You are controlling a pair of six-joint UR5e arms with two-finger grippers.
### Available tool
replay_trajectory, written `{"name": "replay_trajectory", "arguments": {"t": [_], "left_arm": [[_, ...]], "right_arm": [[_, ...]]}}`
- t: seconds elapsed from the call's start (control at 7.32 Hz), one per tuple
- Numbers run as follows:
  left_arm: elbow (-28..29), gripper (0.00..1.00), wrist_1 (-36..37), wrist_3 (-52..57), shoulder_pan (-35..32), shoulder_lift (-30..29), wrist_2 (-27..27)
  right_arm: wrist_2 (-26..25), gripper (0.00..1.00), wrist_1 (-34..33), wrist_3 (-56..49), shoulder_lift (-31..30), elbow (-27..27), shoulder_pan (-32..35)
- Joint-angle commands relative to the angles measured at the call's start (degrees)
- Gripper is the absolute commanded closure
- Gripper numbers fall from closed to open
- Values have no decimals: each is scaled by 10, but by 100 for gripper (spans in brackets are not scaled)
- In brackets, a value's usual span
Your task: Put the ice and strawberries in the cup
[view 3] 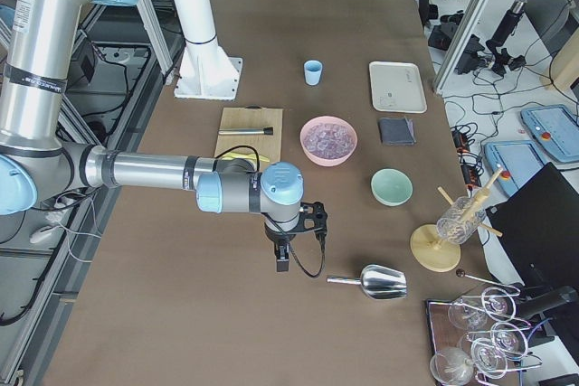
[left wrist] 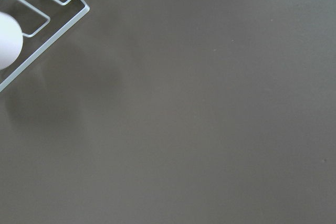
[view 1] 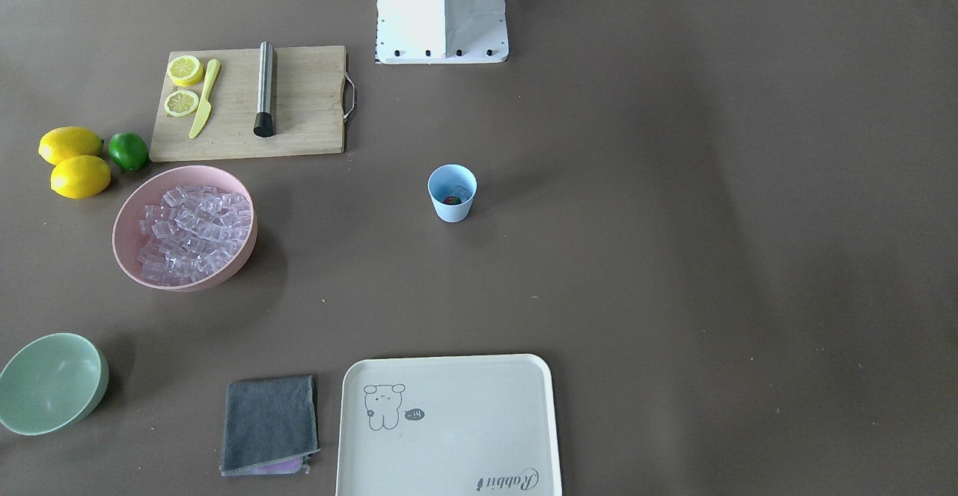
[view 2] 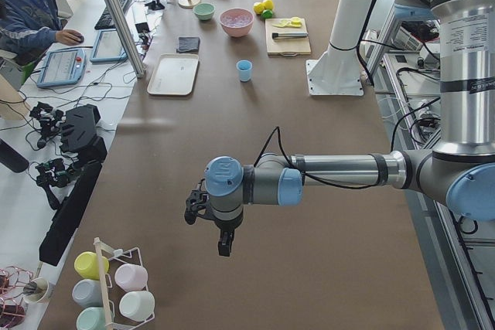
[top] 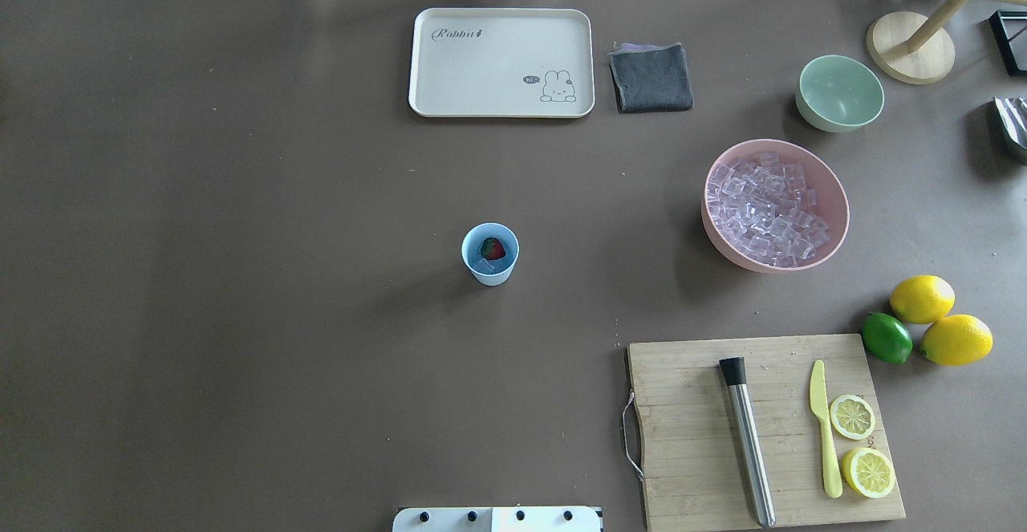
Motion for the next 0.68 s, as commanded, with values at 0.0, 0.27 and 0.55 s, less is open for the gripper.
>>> {"name": "replay_trajectory", "arguments": {"t": [0.0,0.27,0.55], "left_arm": [[-3,2,-1,1,1,1,-1],[-2,2,0,2,1,10,-1],[-3,2,0,2,2,12,-1]], "right_arm": [[1,0,2,-3,0,-2,0],[2,0,3,-5,0,-2,-1],[3,0,5,-4,1,-2,-1]]}}
